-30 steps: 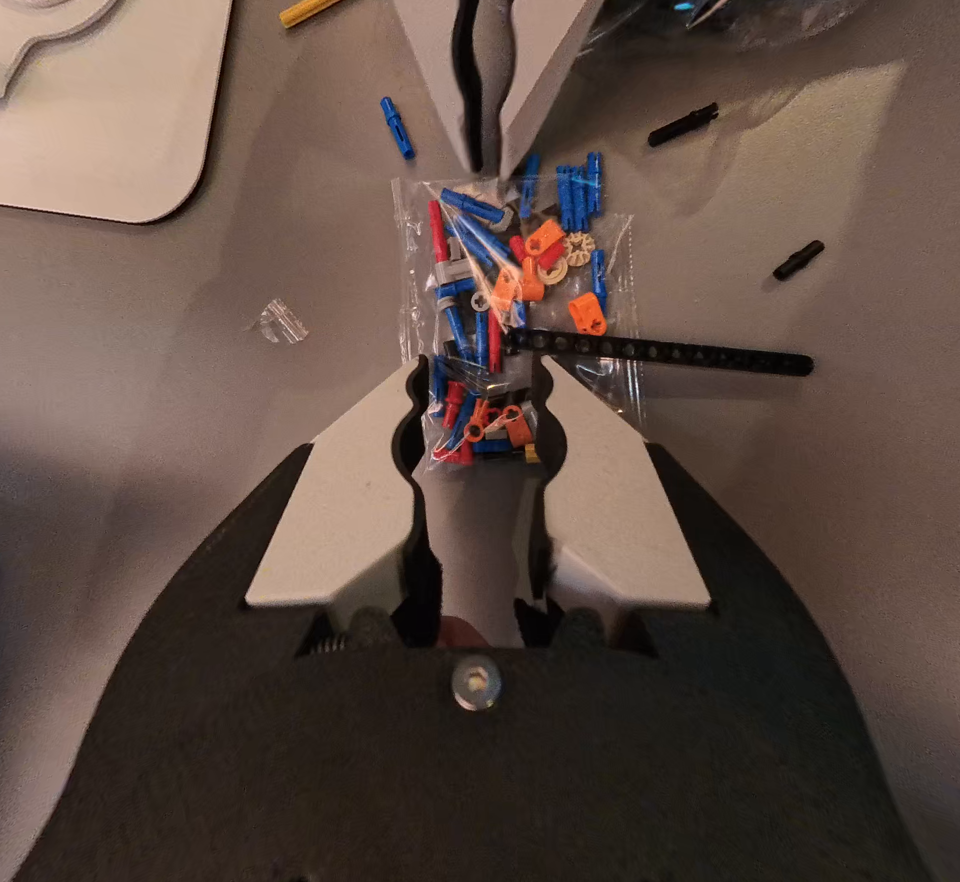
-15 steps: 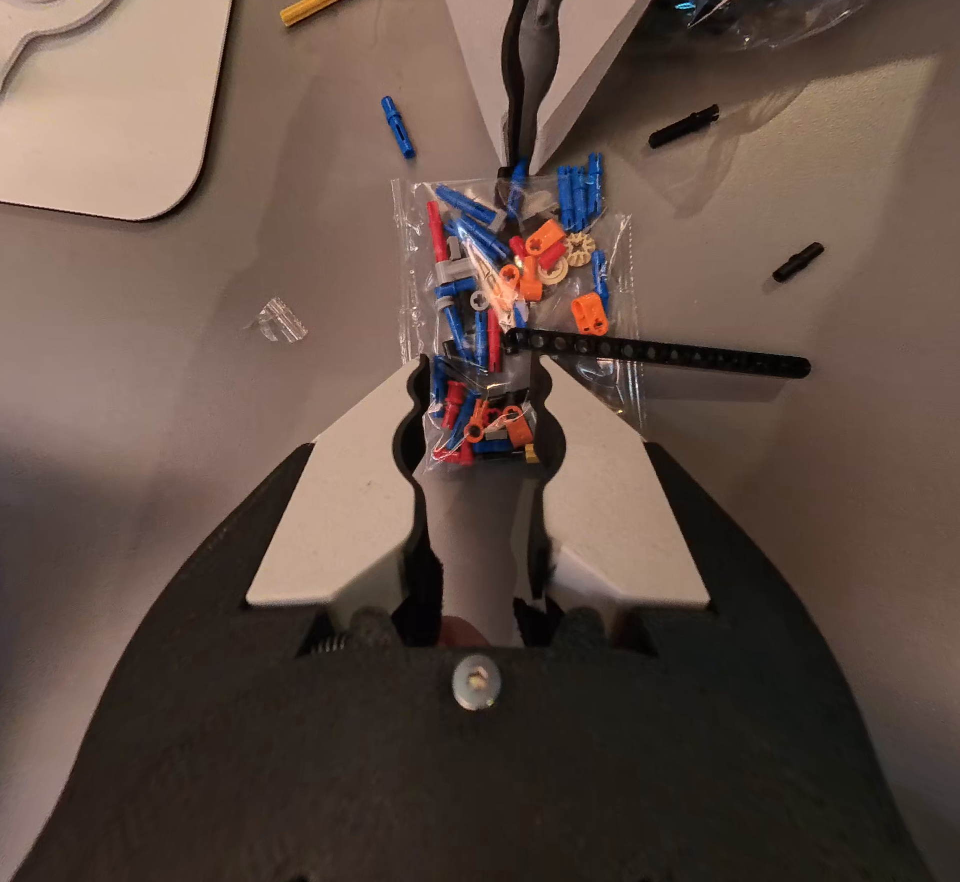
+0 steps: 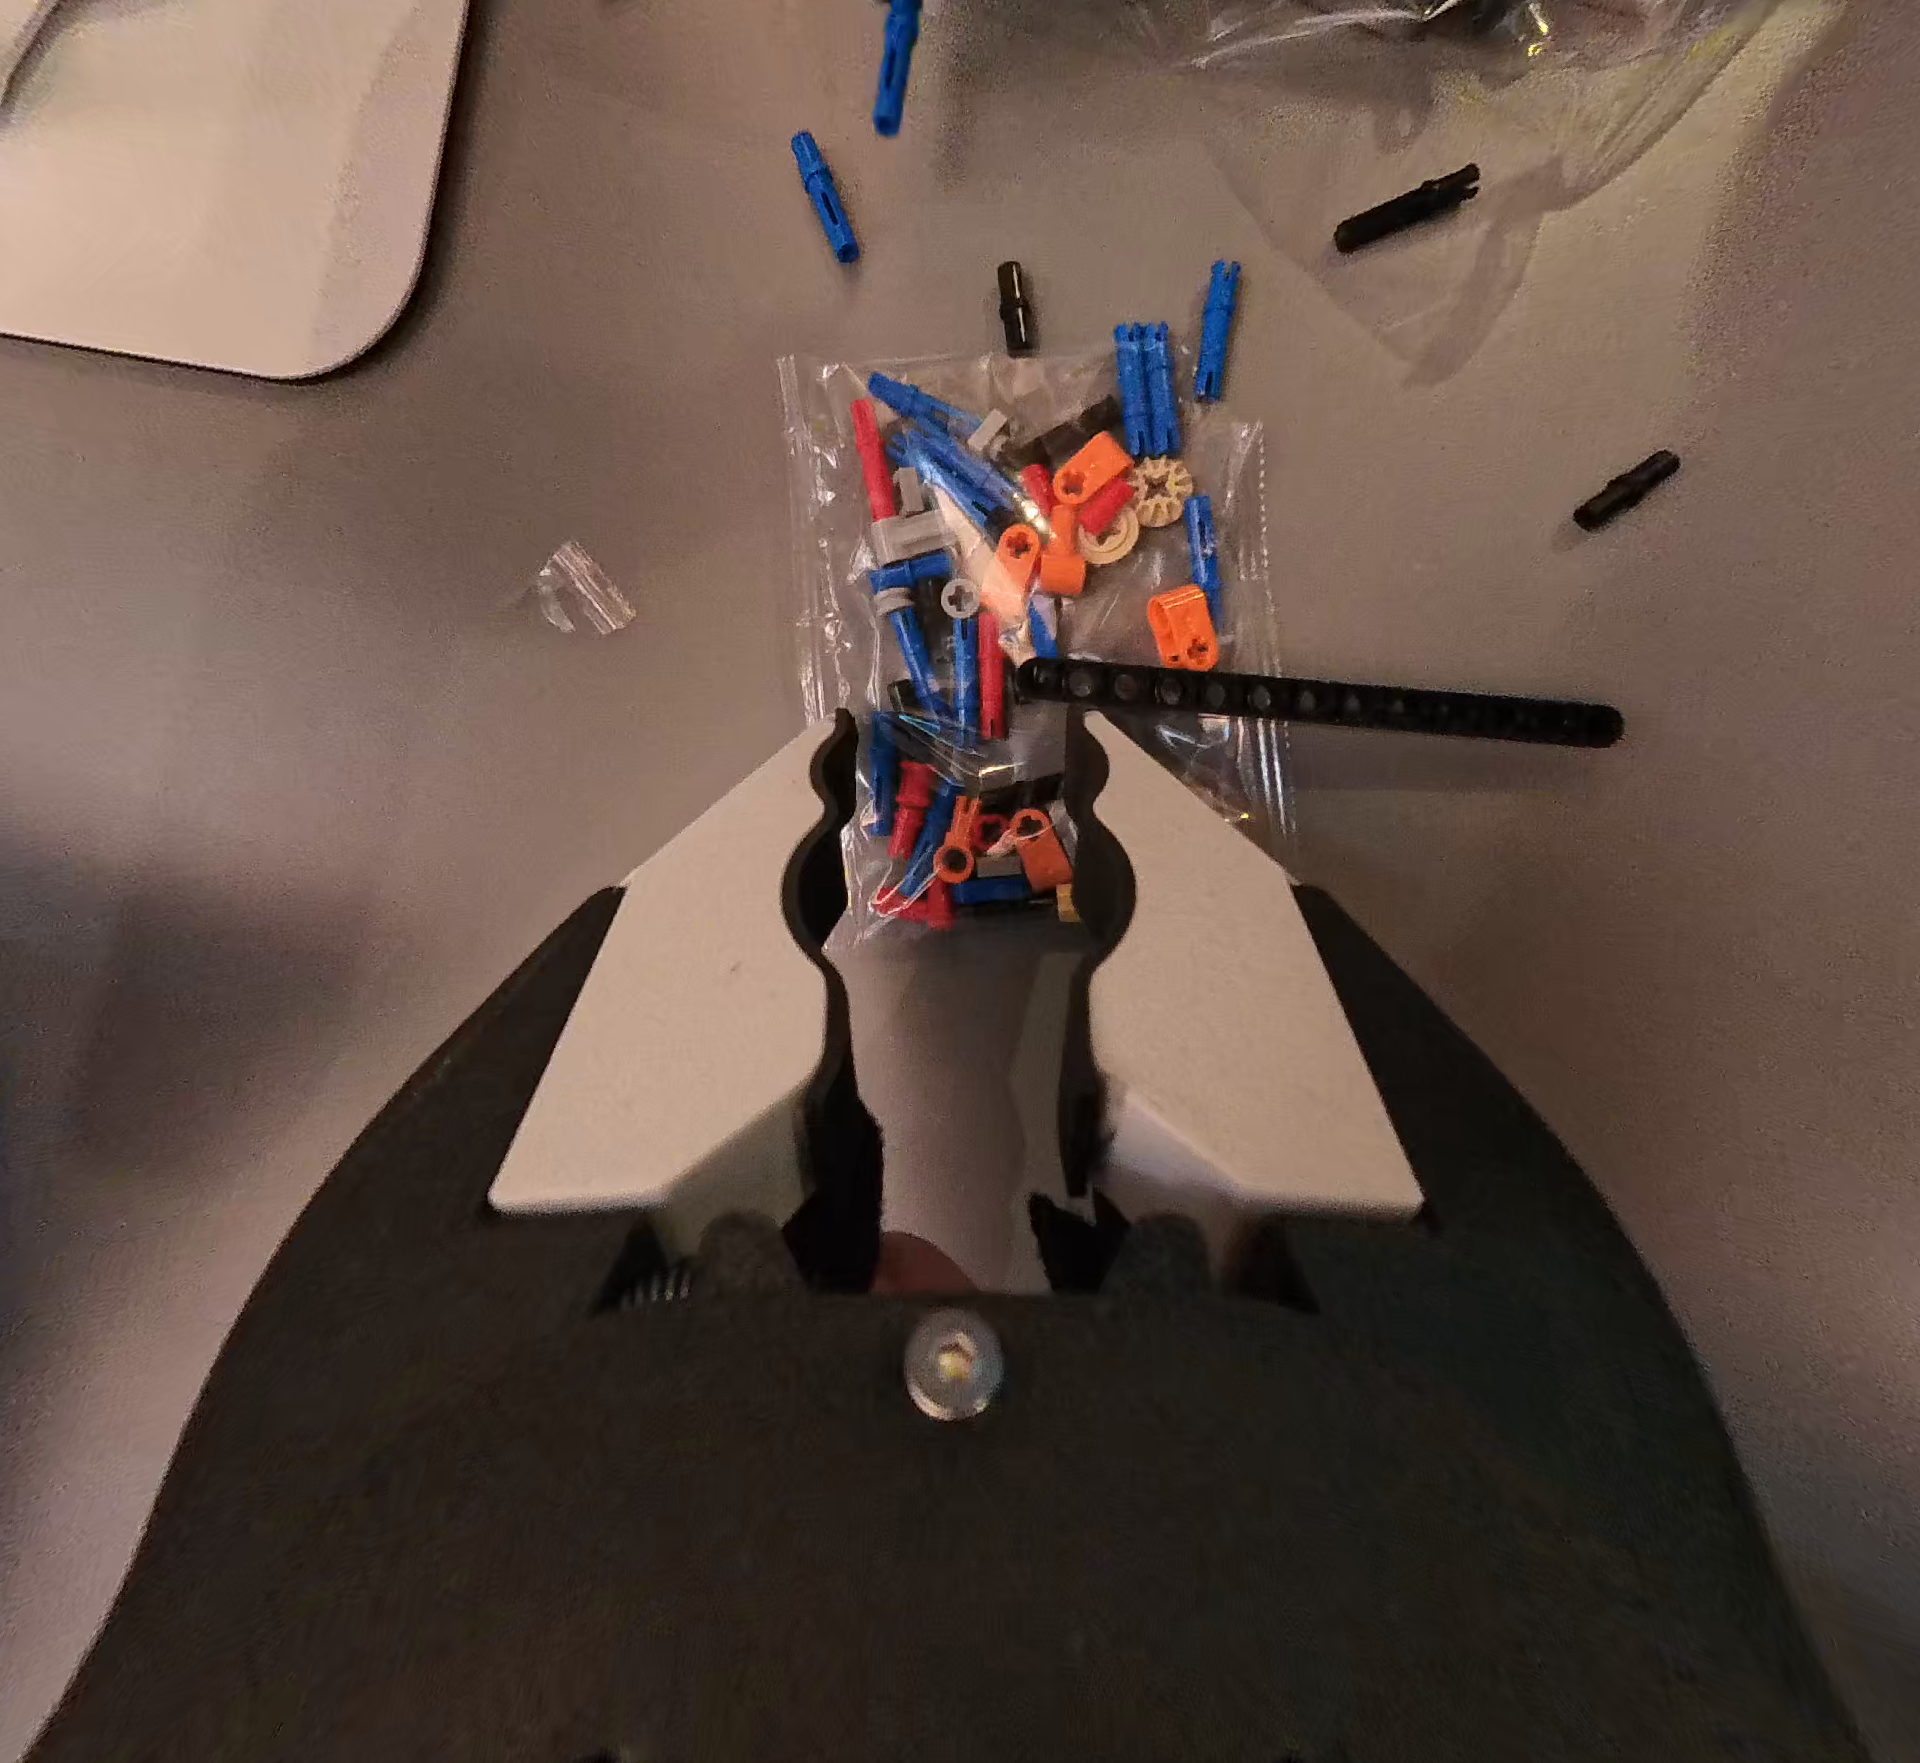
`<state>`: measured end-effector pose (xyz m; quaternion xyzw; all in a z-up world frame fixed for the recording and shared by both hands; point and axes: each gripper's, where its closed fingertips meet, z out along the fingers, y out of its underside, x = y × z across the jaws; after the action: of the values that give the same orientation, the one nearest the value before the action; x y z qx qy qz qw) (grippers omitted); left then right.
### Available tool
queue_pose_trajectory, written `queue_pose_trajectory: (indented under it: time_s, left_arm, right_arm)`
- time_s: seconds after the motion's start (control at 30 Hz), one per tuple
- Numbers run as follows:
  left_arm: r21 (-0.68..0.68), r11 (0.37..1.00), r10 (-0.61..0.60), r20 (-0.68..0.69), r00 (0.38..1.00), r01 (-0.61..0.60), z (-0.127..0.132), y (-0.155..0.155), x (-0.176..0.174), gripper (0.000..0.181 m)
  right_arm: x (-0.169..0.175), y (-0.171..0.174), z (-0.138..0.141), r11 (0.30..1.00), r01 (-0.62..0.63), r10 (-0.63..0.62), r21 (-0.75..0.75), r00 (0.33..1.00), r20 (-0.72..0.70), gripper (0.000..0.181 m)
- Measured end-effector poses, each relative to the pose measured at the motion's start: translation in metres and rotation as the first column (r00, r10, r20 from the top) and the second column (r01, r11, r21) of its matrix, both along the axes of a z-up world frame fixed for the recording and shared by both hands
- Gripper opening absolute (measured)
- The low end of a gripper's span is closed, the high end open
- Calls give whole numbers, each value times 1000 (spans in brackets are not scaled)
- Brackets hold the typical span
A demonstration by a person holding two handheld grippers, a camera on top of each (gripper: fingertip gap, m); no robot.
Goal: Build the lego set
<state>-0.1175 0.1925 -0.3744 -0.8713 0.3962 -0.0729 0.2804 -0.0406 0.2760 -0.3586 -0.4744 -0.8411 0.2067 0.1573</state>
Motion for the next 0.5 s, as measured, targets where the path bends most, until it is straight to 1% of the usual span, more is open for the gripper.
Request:
queue_pose_trajectory:
  time_s: [0.1, 0.2, 0.3, 0.4, 0.5]
  left_arm:
    - [0, 1000, 0, -3, 1000, 0, 0, 0, 0, 38]
    - [-4, 1000, 3, 2, 1000, -3, 0, 0, 0, 40]
    - [-6, 1000, 5, 8, 1000, -5, 0, 0, 0, 41]
    - [-6, 1000, 10, 9, 1000, -10, 1, 1, 0, 44]
    - [-6, 1000, 23, 17, 1000, -23, 2, 1, -2, 50]
  right_arm:
    - [-1, 1, -11, 998, -53, 52, 16, 998, 33, 1]
    - [-2, 3, -18, 997, -70, 68, 45, 996, 59, 1]
    - [-3, 4, -17, 996, -64, 60, 57, 996, 64, 6]
    - [-3, 1, -18, 996, -73, 69, 53, 995, 67, 1]
    - [-3, 1, -18, 998, -55, 52, 45, 997, 65, 1]
